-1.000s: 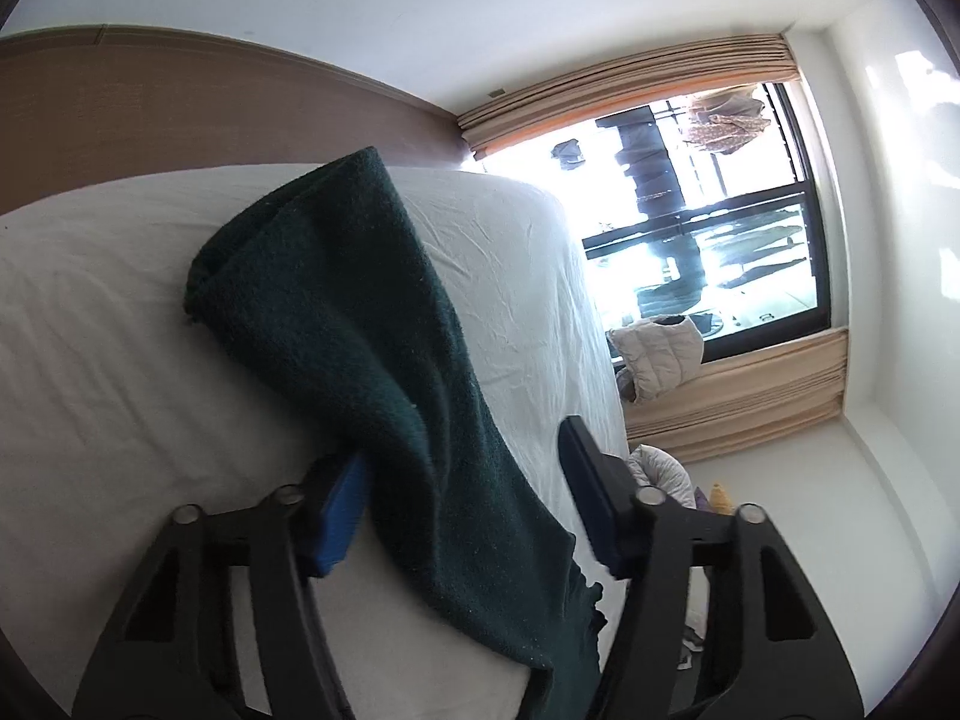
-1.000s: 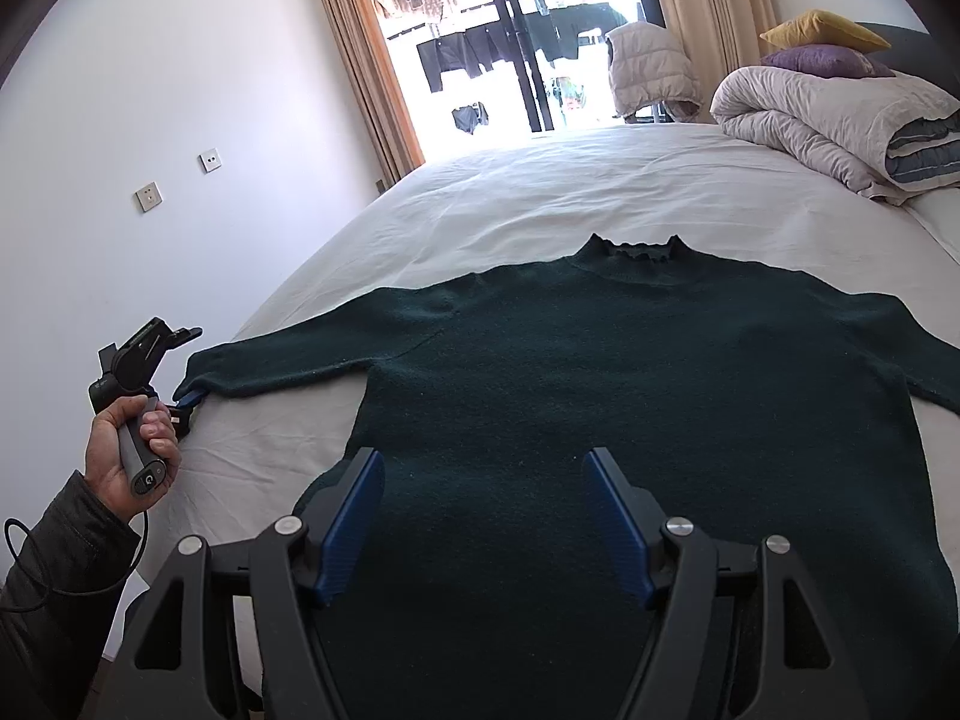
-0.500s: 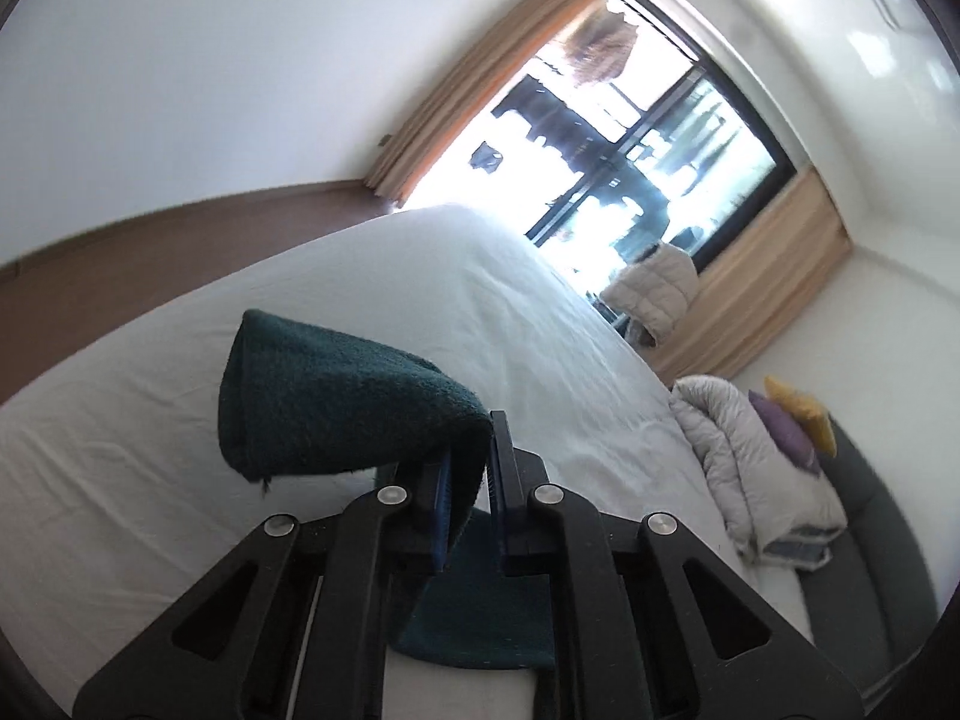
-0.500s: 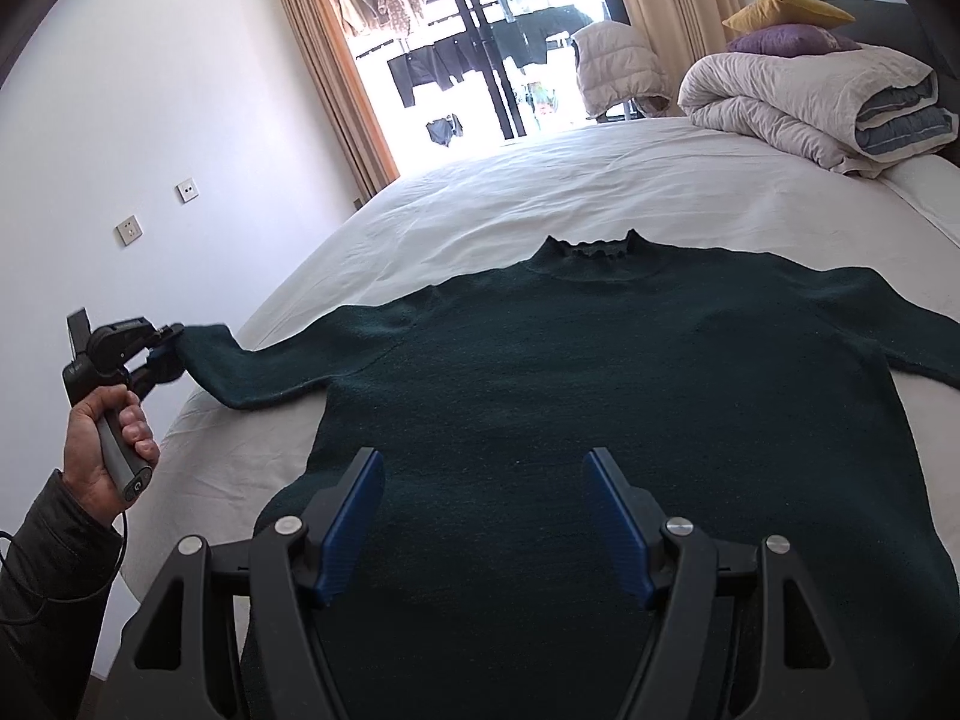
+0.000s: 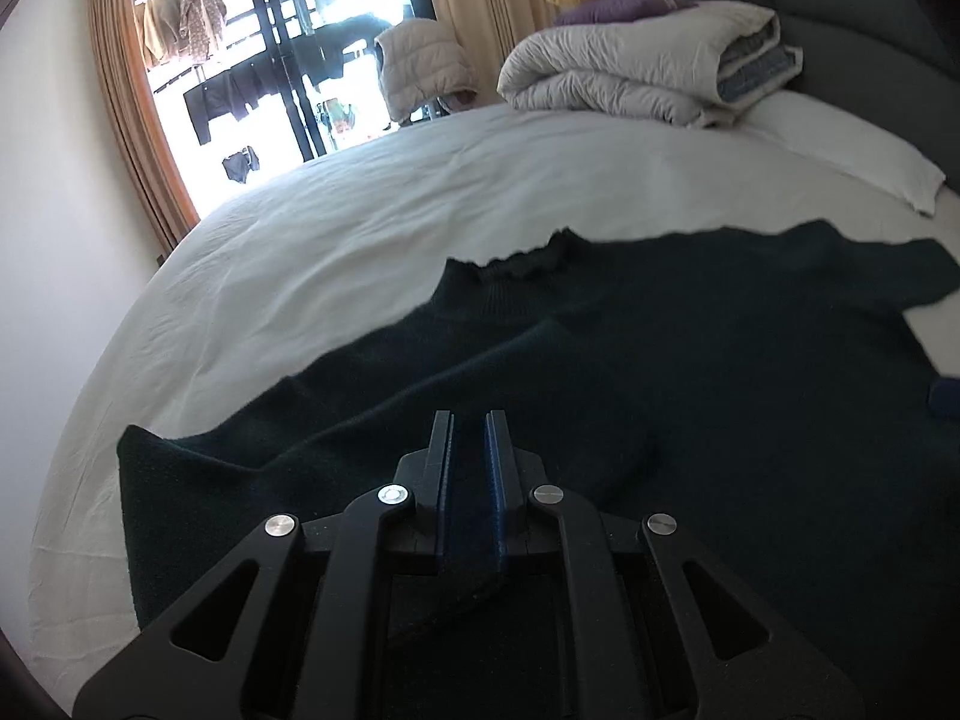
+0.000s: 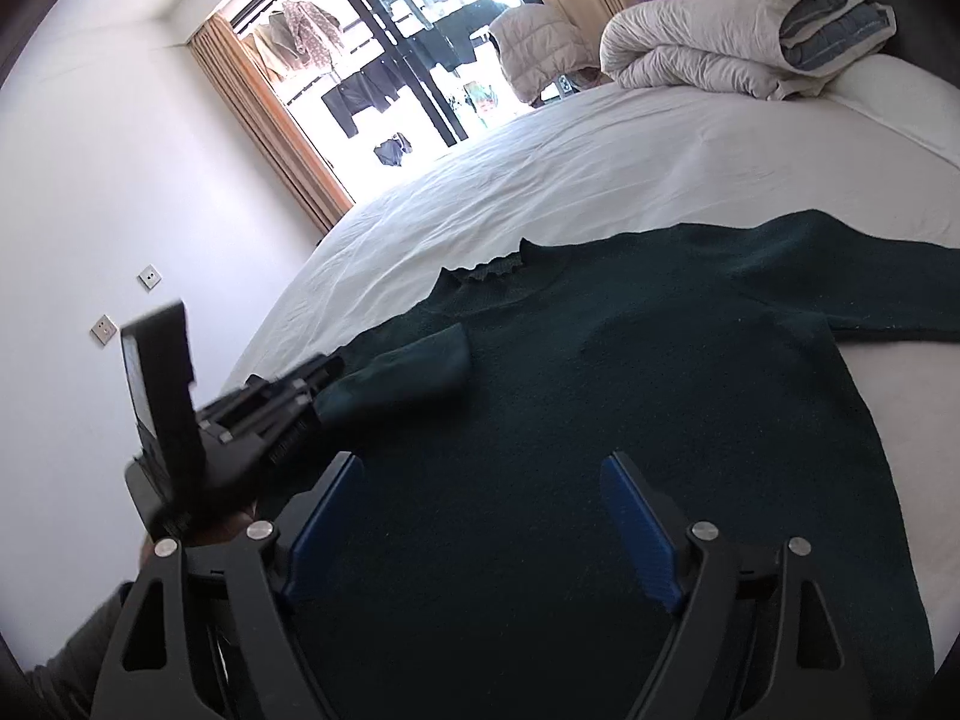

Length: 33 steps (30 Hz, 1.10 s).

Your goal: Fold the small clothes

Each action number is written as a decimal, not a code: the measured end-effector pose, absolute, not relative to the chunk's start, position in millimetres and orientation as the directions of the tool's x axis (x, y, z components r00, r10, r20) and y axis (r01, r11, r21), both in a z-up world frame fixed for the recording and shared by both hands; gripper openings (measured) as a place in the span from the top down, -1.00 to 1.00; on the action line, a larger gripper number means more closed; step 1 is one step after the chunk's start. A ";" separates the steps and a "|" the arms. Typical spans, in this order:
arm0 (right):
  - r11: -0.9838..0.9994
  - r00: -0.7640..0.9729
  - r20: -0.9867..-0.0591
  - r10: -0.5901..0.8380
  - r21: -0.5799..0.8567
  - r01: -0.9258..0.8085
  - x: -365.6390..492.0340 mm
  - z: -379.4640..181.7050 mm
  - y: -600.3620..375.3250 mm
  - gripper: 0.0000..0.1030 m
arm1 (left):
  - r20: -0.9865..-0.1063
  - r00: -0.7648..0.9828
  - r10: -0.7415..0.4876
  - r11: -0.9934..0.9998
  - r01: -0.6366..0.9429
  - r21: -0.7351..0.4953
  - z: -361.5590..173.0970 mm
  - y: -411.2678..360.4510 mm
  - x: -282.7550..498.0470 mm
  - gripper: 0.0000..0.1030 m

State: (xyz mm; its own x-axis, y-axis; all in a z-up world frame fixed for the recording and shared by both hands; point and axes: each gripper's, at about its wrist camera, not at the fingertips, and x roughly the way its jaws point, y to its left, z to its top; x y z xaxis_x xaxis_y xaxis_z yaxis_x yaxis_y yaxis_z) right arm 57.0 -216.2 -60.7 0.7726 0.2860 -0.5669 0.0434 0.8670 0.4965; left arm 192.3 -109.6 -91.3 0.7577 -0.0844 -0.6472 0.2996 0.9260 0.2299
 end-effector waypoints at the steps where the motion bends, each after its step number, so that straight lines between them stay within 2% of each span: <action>1: 0.851 0.763 -0.567 0.309 0.524 0.044 65.9 -65.0 -221.0 -0.64 | -0.663 0.746 -0.066 0.920 0.302 0.248 -100.9 -113.0 192.3 0.82; 4: 0.796 0.729 -0.565 0.386 0.604 0.046 94.0 -79.2 -230.5 -0.64 | -0.670 0.739 -0.072 0.919 0.309 0.243 -120.5 -105.6 172.6 0.82; 8: 0.733 0.678 -0.554 0.483 0.680 0.033 139.5 -93.4 -227.0 -0.64 | -0.655 0.751 -0.085 0.936 0.286 0.206 -100.3 -75.7 174.9 0.81; 12: 0.697 0.604 -0.556 0.571 0.717 0.001 193.1 -97.9 -210.5 -0.64 | -0.652 0.750 -0.113 0.973 0.216 0.081 -78.7 -40.0 182.6 0.82; 15: 0.723 0.538 -0.614 0.578 0.691 0.011 227.0 -103.1 -195.1 -0.60 | -0.622 0.774 -0.120 0.988 0.155 0.003 -67.2 -11.1 179.4 0.81; 18: 0.736 0.459 -0.646 0.610 0.676 -0.027 250.0 -113.3 -172.2 -0.44 | -0.610 0.784 -0.118 0.993 0.095 -0.071 -61.9 17.4 184.8 0.81; 21: 0.779 0.451 -0.678 0.580 0.624 -0.062 256.9 -117.9 -157.8 -0.28 | -0.654 0.748 -0.113 0.992 0.046 -0.118 -71.2 40.2 196.1 0.81; 22: 0.782 0.449 -0.680 0.579 0.620 -0.070 259.2 -117.6 -156.8 -0.03 | -0.665 0.737 -0.118 0.990 0.033 -0.139 -76.6 47.9 199.7 0.82; 23: 0.784 0.448 -0.683 0.577 0.617 -0.068 260.4 -117.3 -158.4 0.36 | -0.679 0.724 -0.122 0.987 0.016 -0.161 -81.6 54.4 203.3 0.81; 24: 0.790 0.451 -0.689 0.567 0.610 -0.060 261.3 -117.1 -161.2 0.57 | -0.686 0.715 -0.130 0.983 0.001 -0.186 -85.0 60.9 205.8 0.81; 25: 0.793 0.459 -0.689 0.561 0.606 -0.059 261.5 -115.8 -164.5 0.68 | -0.687 0.712 -0.143 0.978 -0.006 -0.209 -87.6 66.5 209.2 0.82; 28: 0.815 0.512 -0.683 0.521 0.576 -0.062 255.4 -101.6 -178.0 0.82 | -0.677 0.721 -0.146 0.976 -0.008 -0.219 -82.1 72.1 211.2 0.81; 33: 0.842 0.623 -0.654 0.428 0.539 -0.013 245.6 -77.0 -214.5 0.84 | -0.648 0.746 -0.156 0.969 -0.012 -0.247 -71.6 80.8 213.0 0.81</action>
State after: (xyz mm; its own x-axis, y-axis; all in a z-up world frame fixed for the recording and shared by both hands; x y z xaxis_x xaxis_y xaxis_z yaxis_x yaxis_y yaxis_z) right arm 245.6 -214.5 -77.0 0.6234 0.4282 -0.6542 -0.0132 0.8424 0.5388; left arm 213.0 80.8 -71.6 0.7459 -0.1557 -0.6477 -0.0122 0.9690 -0.2469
